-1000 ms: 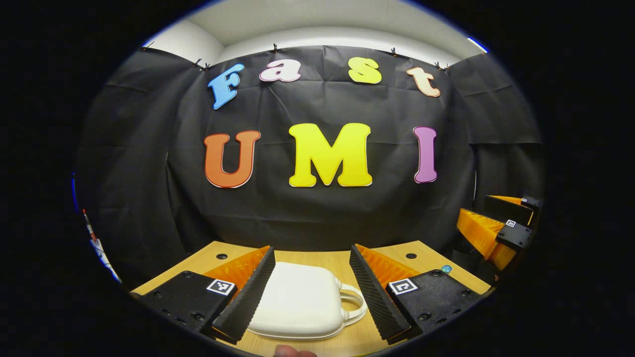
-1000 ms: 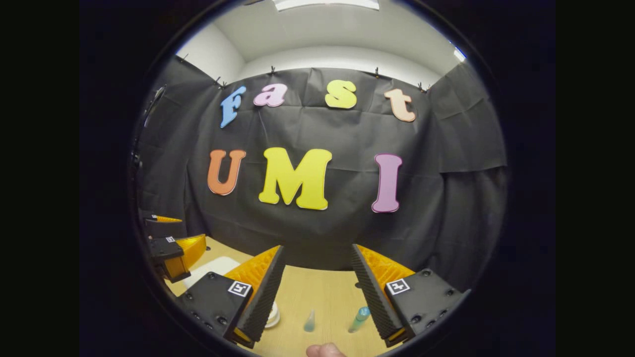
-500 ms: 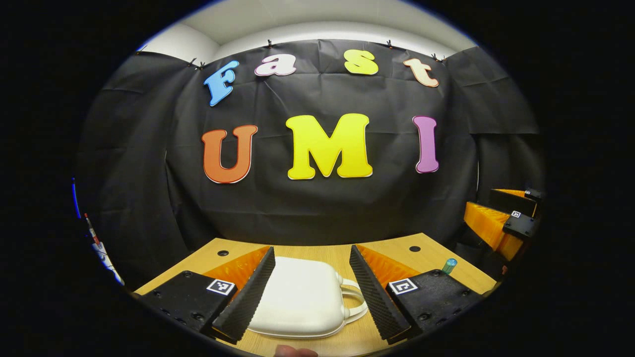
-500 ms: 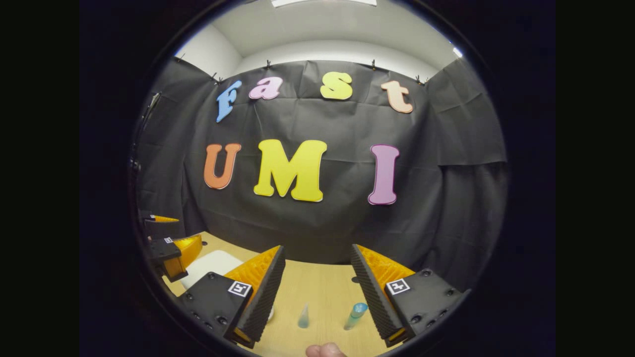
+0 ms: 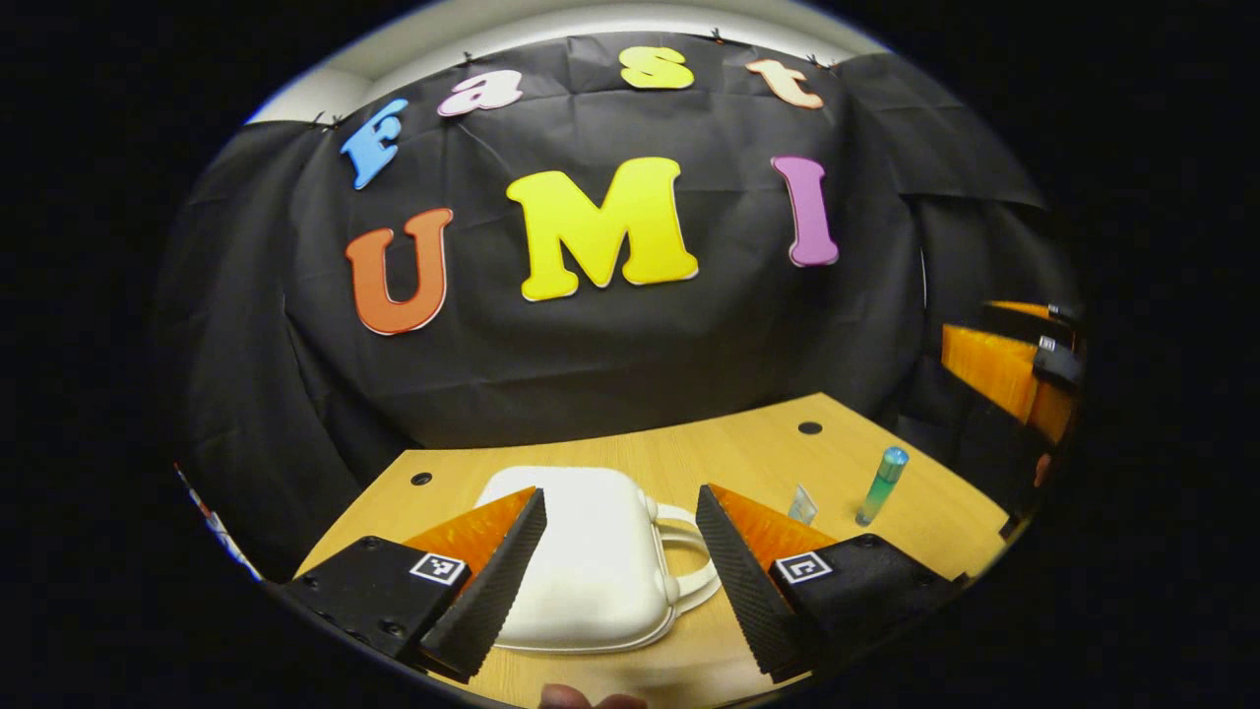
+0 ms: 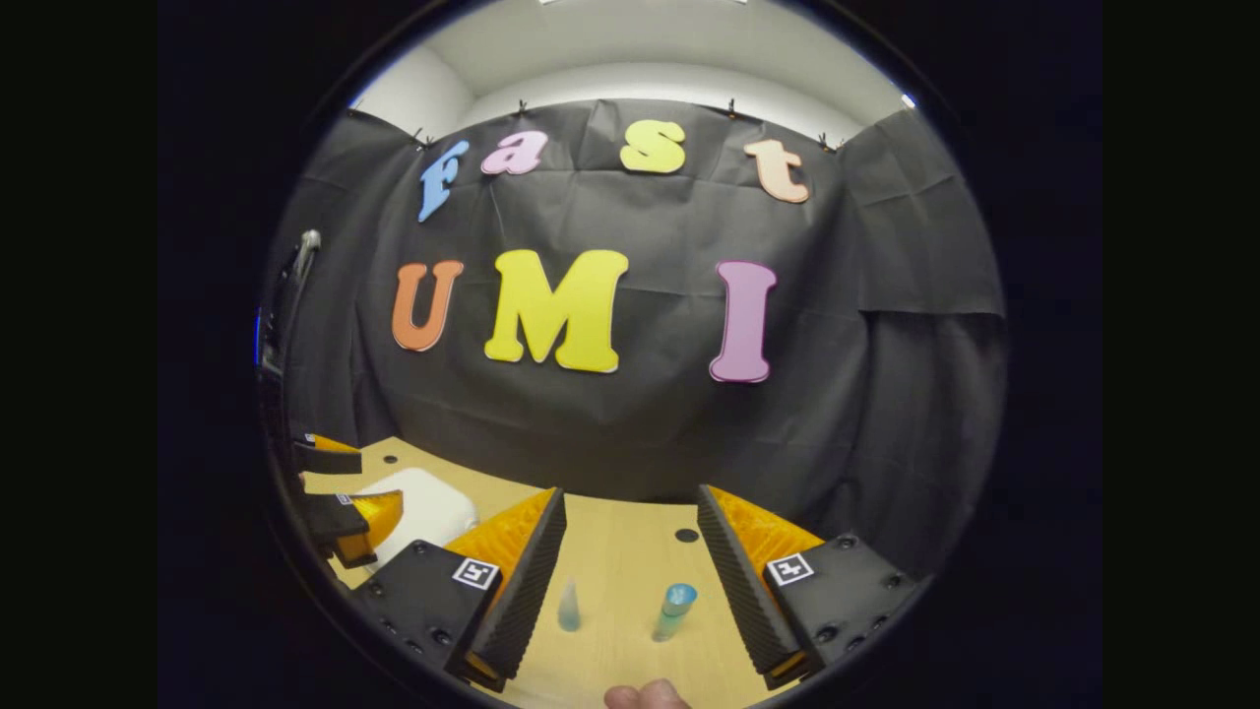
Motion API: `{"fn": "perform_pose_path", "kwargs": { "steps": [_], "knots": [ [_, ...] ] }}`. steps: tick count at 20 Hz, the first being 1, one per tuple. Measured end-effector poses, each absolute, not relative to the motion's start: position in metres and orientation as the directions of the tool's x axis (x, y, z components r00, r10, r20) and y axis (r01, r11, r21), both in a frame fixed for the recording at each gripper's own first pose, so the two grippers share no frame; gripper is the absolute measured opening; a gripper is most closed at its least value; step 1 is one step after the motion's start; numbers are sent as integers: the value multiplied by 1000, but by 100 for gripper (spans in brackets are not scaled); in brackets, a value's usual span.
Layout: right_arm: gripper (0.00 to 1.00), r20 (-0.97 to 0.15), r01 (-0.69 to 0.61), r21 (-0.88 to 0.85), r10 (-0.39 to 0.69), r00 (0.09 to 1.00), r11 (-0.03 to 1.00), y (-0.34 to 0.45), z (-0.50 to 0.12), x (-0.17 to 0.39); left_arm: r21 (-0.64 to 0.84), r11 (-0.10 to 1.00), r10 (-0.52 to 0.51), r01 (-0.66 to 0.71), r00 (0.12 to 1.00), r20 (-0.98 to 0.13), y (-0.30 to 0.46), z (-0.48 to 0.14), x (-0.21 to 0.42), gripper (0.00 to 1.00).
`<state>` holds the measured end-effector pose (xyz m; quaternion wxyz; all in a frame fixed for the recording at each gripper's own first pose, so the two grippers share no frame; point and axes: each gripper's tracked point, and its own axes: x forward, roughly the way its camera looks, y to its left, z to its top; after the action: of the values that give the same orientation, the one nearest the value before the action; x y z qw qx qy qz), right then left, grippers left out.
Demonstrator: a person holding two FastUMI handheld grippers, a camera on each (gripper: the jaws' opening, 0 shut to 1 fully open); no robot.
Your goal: First open the suitcase, pack the skin care products into it, and then close the suitcase.
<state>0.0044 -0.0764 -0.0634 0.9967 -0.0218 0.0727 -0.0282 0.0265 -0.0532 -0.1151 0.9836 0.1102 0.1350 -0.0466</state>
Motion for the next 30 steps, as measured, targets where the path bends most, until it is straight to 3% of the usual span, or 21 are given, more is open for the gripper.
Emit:
{"fn": "perform_pose_path", "kwargs": {
  "steps": [8, 11, 17, 22, 23, 28, 30],
  "knots": [
    [80, -186, 167, -87, -181, 966, 982, -159, -91, 2, 604, 703, -73, 374, 884, -462, -105, -232, 40, 96],
    [80, -193, 177, -84, -191, 963, 981, -171, -96, 2, 670, 631, -11, 391, 868, -497, -99, -255, 49, 94],
    [80, -229, 182, -71, -193, 954, 981, -185, -114, 0, 739, 531, 57, 414, 853, -519, -103, -282, 68, 78],
    [80, -237, 209, -65, -218, 947, 976, -196, -118, -4, 738, 517, 100, 434, 826, -555, -102, -296, 74, 39],
    [80, -238, 214, -64, -223, 945, 975, -197, -118, -5, 738, 514, 94, 437, 827, -555, -105, -294, 73, 39],
    [80, -212, 237, -74, -248, 945, 969, -188, -104, -13, 705, 575, 22, 415, 854, -520, -114, -267, 73, 8],
    [80, -195, 233, -81, -245, 950, 969, -176, -96, -17, 667, 627, 0, 402, 856, -517, -110, -254, 67, 3]
  ]
}}
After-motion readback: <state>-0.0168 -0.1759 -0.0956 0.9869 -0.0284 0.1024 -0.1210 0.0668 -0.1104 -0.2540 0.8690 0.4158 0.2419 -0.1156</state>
